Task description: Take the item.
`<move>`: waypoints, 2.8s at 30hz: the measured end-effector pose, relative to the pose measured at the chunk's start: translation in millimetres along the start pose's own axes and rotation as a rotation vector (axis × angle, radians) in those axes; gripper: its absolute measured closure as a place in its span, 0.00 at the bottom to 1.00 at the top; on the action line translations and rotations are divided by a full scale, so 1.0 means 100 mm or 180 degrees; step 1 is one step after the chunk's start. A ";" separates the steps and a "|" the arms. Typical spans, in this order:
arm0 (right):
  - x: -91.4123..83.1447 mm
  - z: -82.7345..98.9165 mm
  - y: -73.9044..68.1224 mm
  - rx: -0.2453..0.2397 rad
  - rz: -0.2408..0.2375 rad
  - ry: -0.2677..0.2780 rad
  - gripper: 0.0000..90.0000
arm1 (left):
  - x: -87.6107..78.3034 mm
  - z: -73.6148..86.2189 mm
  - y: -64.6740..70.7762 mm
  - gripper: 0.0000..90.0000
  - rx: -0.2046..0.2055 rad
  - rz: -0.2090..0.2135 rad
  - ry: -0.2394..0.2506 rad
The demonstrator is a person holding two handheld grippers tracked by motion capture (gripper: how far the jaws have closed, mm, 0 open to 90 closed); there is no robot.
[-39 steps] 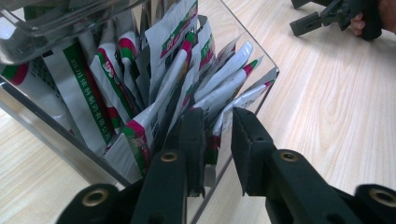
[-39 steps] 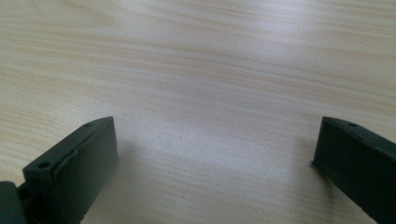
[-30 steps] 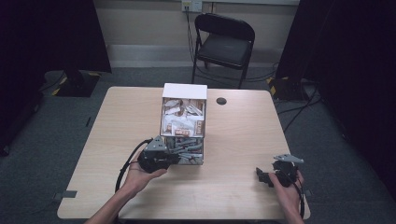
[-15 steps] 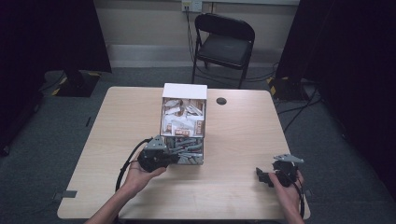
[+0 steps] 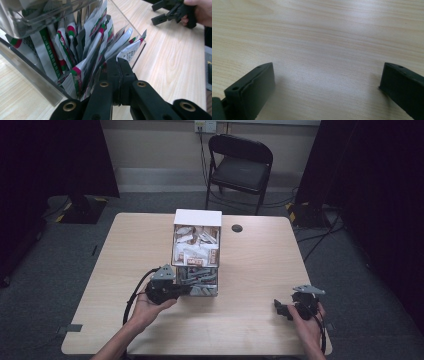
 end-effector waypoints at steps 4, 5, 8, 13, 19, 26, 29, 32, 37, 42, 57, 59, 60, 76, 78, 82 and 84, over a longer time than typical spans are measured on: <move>0.00 0.00 0.00 0.0000 -0.0001 0.0000 0.00 | -0.01 -0.01 0.01 1.00 -0.0013 0.0001 0.0020; 0.00 0.00 0.00 0.0000 -0.0001 0.0000 0.00 | -0.03 -0.02 0.02 1.00 -0.0015 0.0017 0.0040; 0.00 0.00 0.00 0.0000 -0.0004 -0.0001 0.00 | -0.05 -0.03 0.04 1.00 0.0008 0.0016 0.0042; 0.00 0.00 0.00 0.0000 -0.0003 -0.0001 0.00 | -0.09 -0.04 0.06 1.00 0.0023 0.0012 0.0087; 0.00 0.00 0.00 -0.0001 -0.0007 -0.0001 0.00 | -0.13 -0.05 0.08 1.00 0.0031 0.0021 0.0095; 0.00 0.00 0.00 -0.0001 -0.0005 -0.0002 0.00 | -0.19 -0.10 0.12 1.00 0.0055 0.0026 0.0146; 0.00 0.00 0.00 0.0000 -0.0007 -0.0002 0.00 | -0.22 -0.12 0.15 1.00 0.0069 0.0049 0.0166; 0.00 0.00 0.00 -0.0001 -0.0007 -0.0002 0.00 | -0.28 -0.13 0.18 1.00 0.0074 0.0046 0.0207; 0.00 0.00 0.00 -0.0001 -0.0005 -0.0002 0.00 | -0.37 -0.15 0.17 1.00 0.0068 0.0024 0.0290; 0.00 0.00 0.00 -0.0001 -0.0005 -0.0002 0.00 | -0.44 -0.18 0.18 1.00 0.0064 0.0050 0.0358; 0.00 0.00 0.00 -0.0001 -0.0007 -0.0001 0.00 | -0.73 -0.21 0.26 1.00 0.0051 0.0080 0.0510; 0.00 0.00 0.00 -0.0003 -0.0006 -0.0001 0.00 | -0.77 -0.21 0.27 1.00 0.0043 0.0072 0.0529; 0.00 0.00 0.00 -0.0003 -0.0007 -0.0002 0.00 | -0.77 -0.21 0.27 1.00 0.0043 0.0072 0.0529; 0.00 0.00 0.00 -0.0004 -0.0008 -0.0002 0.00 | -1.24 -0.11 0.15 1.00 -0.0043 -0.0123 0.0678; 0.00 0.00 0.00 -0.0004 -0.0008 -0.0002 0.00 | -1.31 -0.10 0.13 1.00 -0.0043 -0.0157 0.0683; 0.00 0.00 0.00 -0.0001 -0.0005 -0.0003 0.00 | -1.44 -0.06 0.03 1.00 -0.0084 -0.0286 0.0734; 0.00 0.00 0.00 -0.0001 -0.0004 -0.0003 0.00 | -1.48 -0.03 -0.01 1.00 -0.0111 -0.0328 0.0720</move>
Point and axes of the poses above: each handheld gripper's, and its own axes: x roughly forward along the jaws, z roughly out of its underside, y roughly to its right, the point moved 8 cm from there along x, roughly forward along the jaws, and after that the axes turned 5 degrees about z, right-handed, at the moved point
